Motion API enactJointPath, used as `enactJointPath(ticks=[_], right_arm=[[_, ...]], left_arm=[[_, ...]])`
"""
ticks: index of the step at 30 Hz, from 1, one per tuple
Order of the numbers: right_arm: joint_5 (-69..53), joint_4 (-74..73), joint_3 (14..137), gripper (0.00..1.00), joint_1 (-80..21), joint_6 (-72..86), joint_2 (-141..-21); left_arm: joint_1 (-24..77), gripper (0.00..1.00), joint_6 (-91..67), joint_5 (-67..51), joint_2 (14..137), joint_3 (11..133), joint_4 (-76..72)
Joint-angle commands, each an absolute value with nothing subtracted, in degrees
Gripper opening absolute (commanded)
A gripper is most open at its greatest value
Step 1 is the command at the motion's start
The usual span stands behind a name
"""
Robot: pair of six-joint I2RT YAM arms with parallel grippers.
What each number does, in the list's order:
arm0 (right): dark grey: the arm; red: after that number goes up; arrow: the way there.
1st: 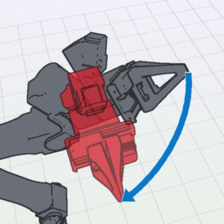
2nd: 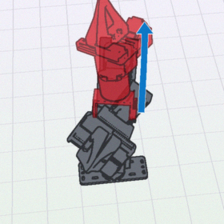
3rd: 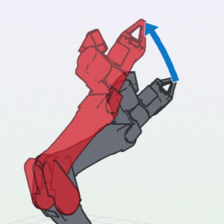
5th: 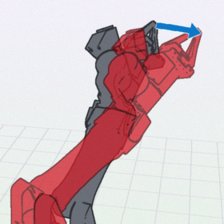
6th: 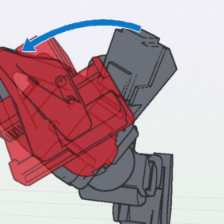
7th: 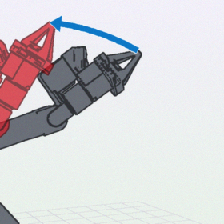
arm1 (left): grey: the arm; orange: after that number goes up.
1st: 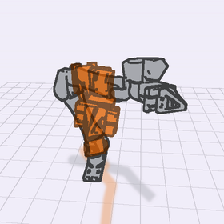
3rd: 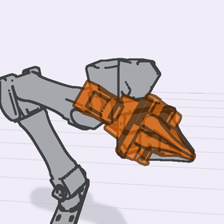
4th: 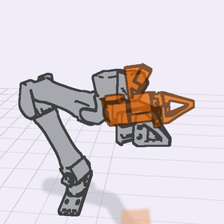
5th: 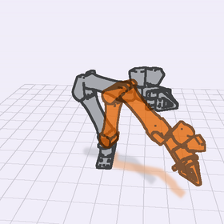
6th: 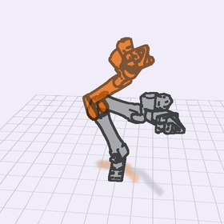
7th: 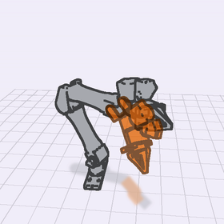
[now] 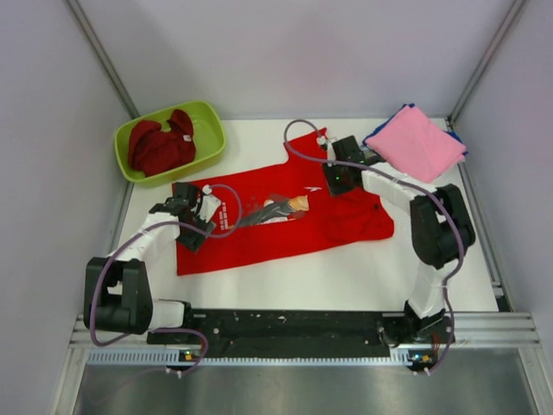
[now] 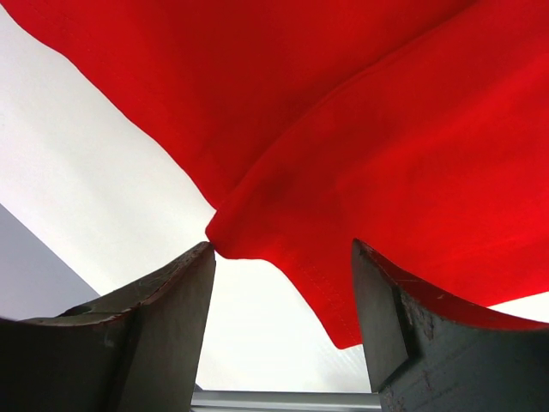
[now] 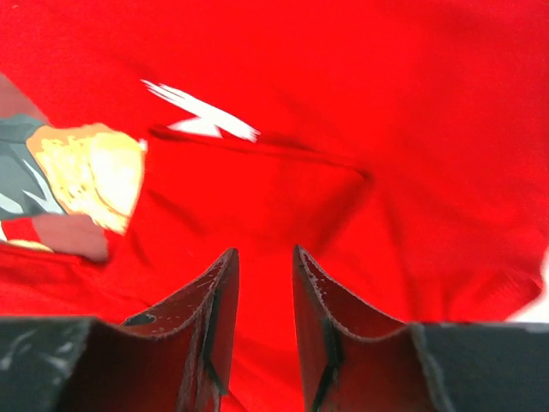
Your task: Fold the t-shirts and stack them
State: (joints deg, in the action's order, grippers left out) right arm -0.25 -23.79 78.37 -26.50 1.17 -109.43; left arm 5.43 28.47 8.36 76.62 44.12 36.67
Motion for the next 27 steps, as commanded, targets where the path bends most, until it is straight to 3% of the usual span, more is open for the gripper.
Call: enactJointPath(ticks=[1,6,9,17,25,27], right_arm=[[0.9,-25.2,72.0,0.27,-23.2,4.8,-99.2],[-3.2,-25.5,71.6,0.08,-20.1,8.2,-103.5],[-4.5,-25.9,76.9,0.03,-18.7,8.0,-108.0],[5.4,-28.7,91.4,0.00,-16.1,5.8,-119.1],[9.8,-31.0,101.7,0.00,-14.8,0.4,-122.4],[11.3,-33.0,102.4,0.05,-14.5,-1.5,-120.1]], left_arm=[[5.4,0.69,28.1,7.3,75.1,44.3,36.4],[5.4,0.69,28.1,7.2,76.5,45.8,37.1],[5.4,0.69,28.2,7.4,76.3,45.9,37.3],[5.4,0.69,28.7,8.6,75.1,45.0,37.6],[5.4,0.69,28.8,8.8,76.0,45.5,37.3],[5.4,0.69,29.0,8.2,75.9,45.8,37.7]])
